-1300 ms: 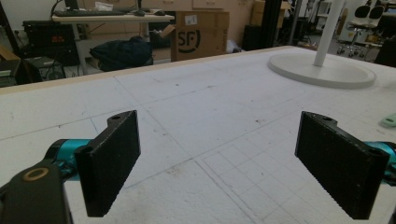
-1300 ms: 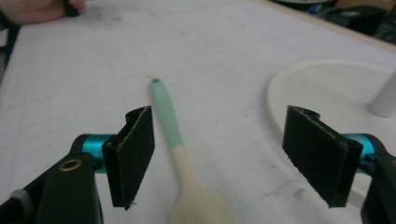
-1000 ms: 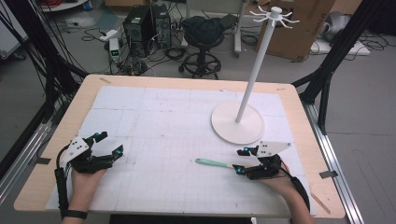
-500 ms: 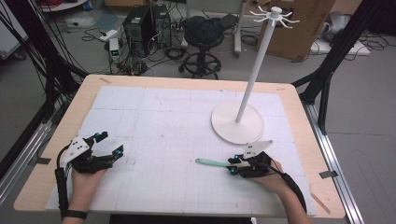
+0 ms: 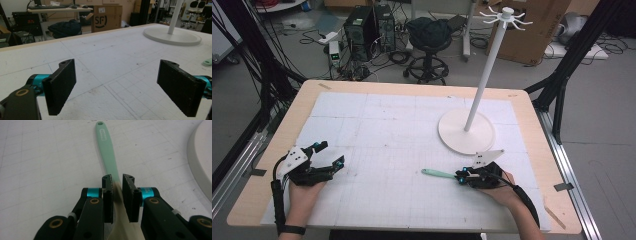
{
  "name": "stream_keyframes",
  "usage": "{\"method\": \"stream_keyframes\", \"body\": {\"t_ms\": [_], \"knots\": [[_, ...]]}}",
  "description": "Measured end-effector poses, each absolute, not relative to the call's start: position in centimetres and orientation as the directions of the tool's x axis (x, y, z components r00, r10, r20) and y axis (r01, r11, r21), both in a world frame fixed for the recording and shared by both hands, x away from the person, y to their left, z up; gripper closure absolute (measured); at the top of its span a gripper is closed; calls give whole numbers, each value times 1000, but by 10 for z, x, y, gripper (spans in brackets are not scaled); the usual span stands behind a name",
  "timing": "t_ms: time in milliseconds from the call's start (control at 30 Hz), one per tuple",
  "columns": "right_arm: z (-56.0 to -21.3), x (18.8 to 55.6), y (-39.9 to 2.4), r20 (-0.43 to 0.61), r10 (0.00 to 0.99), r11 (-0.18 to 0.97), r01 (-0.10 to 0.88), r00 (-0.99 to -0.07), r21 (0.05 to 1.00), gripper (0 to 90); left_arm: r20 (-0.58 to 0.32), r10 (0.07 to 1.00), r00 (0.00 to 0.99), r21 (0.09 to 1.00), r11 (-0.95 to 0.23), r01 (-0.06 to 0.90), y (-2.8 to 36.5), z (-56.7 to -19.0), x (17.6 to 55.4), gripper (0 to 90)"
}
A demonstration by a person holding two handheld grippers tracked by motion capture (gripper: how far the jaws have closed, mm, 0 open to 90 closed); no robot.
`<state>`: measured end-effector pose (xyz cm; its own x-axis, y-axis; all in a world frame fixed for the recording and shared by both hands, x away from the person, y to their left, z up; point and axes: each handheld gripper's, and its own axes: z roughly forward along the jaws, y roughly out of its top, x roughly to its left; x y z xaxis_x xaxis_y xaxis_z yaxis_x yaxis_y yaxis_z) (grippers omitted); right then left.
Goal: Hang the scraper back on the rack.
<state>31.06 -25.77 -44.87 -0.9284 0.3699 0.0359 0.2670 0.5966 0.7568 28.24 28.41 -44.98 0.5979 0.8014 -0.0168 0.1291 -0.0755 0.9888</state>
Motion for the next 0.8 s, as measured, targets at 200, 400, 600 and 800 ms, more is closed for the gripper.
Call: {"method": "stream_keyframes", "body": {"t_ms": [200, 400, 600, 800], "knots": [[-448, 309, -258, 59, 396, 587, 303, -916, 750, 815, -17, 801, 598, 989, -76, 129, 284, -450, 282, 162], [-440, 312, -268, 72, 462, 531, 341, -884, 775, 816, -16, 804, 595, 989, -75, 128, 284, -450, 282, 161], [-412, 310, -283, 106, 521, 451, 379, -847, 808, 816, -12, 801, 598, 989, -80, 127, 284, -450, 282, 155], [-368, 308, -300, 121, 577, 382, 398, -808, 834, 816, -10, 800, 600, 989, -82, 125, 284, -450, 282, 154]]}}
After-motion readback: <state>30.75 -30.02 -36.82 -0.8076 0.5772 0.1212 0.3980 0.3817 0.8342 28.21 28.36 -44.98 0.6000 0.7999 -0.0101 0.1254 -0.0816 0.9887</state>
